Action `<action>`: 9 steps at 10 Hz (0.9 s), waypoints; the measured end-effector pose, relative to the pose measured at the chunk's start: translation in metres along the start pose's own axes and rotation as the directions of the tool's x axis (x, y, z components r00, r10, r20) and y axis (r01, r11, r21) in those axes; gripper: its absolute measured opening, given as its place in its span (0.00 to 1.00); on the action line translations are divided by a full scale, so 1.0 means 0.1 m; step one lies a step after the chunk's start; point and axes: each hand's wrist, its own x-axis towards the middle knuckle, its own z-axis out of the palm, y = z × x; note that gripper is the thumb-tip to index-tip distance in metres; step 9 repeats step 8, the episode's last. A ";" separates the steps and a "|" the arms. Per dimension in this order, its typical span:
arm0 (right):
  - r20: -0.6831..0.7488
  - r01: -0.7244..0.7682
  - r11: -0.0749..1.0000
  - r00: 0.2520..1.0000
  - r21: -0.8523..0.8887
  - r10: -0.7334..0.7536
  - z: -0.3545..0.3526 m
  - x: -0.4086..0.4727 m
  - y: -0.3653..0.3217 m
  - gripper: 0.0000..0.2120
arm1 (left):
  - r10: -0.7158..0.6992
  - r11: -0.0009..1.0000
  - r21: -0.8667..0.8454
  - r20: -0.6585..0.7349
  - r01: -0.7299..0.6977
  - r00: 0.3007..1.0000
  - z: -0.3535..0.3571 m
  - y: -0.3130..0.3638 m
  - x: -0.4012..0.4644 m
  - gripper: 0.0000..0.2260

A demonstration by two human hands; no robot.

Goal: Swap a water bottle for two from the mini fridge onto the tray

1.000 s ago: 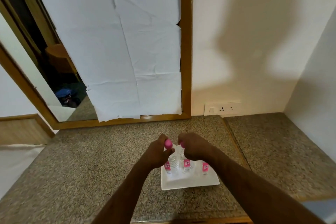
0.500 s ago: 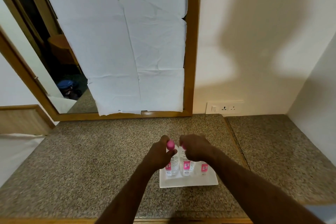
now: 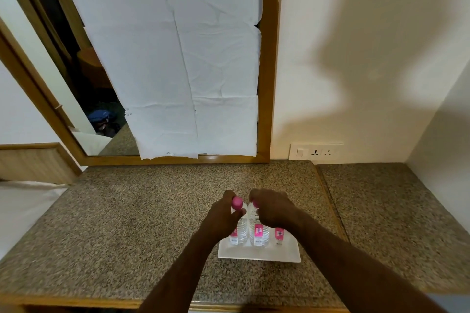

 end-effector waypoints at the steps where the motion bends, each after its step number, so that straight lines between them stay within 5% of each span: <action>1: -0.004 0.005 1.000 1.000 0.005 -0.005 0.00 -0.01 0.02 0.19 | 0.003 1.000 0.007 0.005 -0.003 1.000 -0.01 0.01 0.00 0.13; 9: -0.006 0.049 0.997 0.999 0.062 -0.048 -0.16 -0.09 0.09 0.19 | -0.086 0.992 0.105 0.150 0.070 0.985 -0.19 0.25 0.10 0.22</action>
